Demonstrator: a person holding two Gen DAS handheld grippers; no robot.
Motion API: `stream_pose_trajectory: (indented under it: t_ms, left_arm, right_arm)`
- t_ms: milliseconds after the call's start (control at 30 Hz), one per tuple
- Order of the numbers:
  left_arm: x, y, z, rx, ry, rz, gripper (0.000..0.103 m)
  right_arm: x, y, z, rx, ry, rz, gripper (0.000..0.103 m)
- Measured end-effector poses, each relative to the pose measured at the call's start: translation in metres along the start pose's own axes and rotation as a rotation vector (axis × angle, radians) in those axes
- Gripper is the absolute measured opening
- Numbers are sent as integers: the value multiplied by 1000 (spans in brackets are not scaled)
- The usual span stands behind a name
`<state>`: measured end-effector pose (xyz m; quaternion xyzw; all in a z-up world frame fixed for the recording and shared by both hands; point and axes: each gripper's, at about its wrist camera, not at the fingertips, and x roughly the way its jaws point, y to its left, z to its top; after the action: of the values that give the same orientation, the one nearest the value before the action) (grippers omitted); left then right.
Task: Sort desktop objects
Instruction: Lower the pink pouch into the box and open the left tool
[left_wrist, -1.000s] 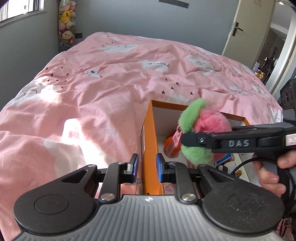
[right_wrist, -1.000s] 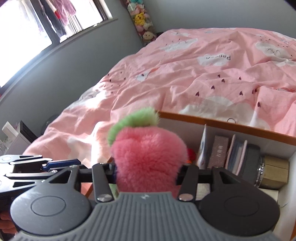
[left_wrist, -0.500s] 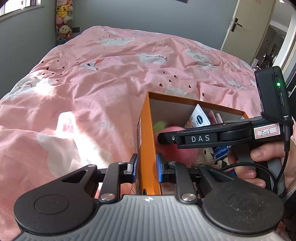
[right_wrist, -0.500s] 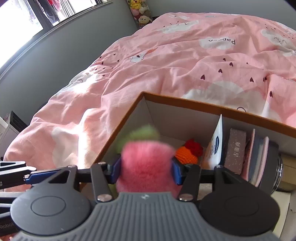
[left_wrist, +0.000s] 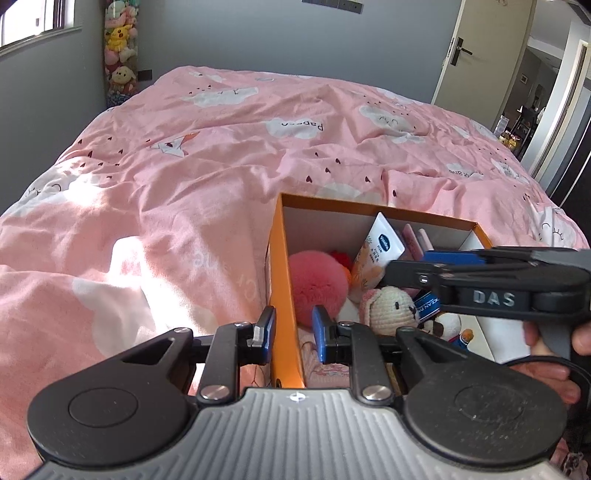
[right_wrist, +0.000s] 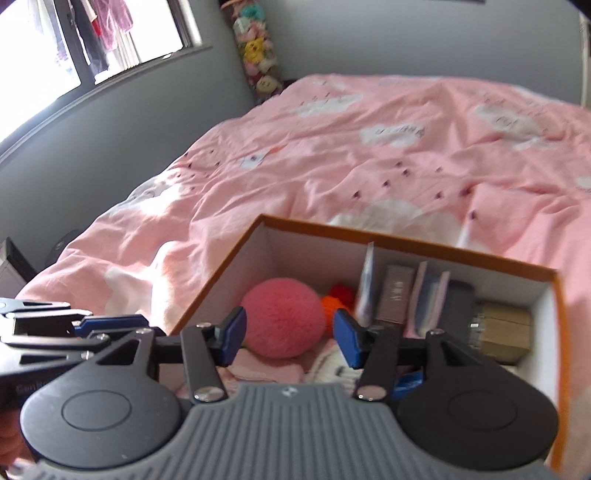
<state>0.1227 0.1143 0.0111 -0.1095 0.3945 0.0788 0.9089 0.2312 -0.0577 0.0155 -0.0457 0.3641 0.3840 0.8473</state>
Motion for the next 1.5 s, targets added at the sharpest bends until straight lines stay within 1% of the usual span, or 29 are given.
stream_pose_trajectory:
  t_ms: [100,167,300,400,600,667,700,733,800,833,900,1000,1100,1133,1233,1400,1500]
  left_arm:
    - [-4,-7,1,3,-11,3,26]
    - [-7,-12,0,9,-17,8,26]
    - [-15,-24,1,23,-37,-2,26]
    - [-23,-33,1,39,-54,-6,29]
    - [-37,-51,-1,62,-92,-13,33]
    - [-43,-55,-3,59,-128,-18,38]
    - [-47,-58,-5,57,-155,-21,45]
    - [-50,-61,-7,56,-187,-23,55]
    - [-54,-67,-14,69,-255,-18,58]
    - [-54,-71,-17,78,-279,-11,61]
    - [-50,-75,-21,91,-288,-3,68]
    - [-37,-77,-28,92,-257,-5,69]
    - [-23,-81,-37,101,-236,24,75]
    - [-19,-82,-39,106,-232,36,75]
    - [-9,-82,-49,113,-211,75,75]
    - [4,-83,-57,117,-169,101,75]
    - [10,-83,-60,113,-142,98,75]
  right_arm:
    - [-28,-2,-11,-13,-71,-84,56]
    - [-44,-5,-17,-7,-109,-122,56]
    - [-75,-13,-27,33,-166,-174,56]
    - [-95,-18,-35,64,-208,-218,57]
    - [-124,-19,-47,86,-297,-309,62]
    - [-133,-16,-53,89,-338,-332,62]
    - [-136,-15,-55,88,-356,-340,63]
    - [-139,-13,-59,86,-373,-347,64]
    - [-142,-10,-66,85,-393,-355,68]
    - [-142,-9,-70,87,-396,-353,68]
    - [-138,-7,-78,90,-380,-347,69]
    - [-127,-7,-91,84,-318,-342,70]
    - [-116,-8,-104,84,-274,-342,75]
    - [-112,-8,-107,85,-265,-338,78]
    - [-104,-9,-112,86,-243,-335,79]
    - [-94,-14,-119,101,-228,-342,80]
    - [-89,-18,-122,114,-219,-341,81]
